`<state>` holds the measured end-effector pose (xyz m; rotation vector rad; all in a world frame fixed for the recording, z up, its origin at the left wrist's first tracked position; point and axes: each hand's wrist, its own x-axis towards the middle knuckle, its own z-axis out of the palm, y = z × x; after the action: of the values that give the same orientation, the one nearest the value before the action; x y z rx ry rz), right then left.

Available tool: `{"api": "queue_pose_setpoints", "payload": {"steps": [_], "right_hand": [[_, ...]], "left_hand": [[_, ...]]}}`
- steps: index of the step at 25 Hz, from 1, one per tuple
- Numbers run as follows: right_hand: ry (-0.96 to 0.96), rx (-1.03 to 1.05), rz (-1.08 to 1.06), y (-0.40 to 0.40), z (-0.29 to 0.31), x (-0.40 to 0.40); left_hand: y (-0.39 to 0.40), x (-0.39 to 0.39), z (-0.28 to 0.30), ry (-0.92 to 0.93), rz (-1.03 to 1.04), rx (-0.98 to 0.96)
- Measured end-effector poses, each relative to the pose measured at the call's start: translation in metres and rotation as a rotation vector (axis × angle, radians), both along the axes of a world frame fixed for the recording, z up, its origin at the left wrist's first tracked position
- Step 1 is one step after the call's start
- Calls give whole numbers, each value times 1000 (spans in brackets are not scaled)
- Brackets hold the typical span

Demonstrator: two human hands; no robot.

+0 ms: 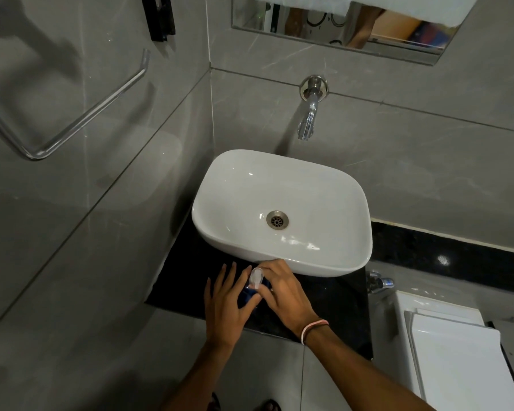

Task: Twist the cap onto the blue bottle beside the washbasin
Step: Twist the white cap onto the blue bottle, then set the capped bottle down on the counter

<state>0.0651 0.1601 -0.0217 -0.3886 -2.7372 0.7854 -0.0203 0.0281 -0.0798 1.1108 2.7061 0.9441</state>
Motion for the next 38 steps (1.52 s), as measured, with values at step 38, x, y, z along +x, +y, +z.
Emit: {"api": "queue_pose_setpoints", "payload": {"steps": [38], "right_hand": [[-73,-194,70,11,40,10]], "left_hand": [[1,1,5,41,6,5]]}}
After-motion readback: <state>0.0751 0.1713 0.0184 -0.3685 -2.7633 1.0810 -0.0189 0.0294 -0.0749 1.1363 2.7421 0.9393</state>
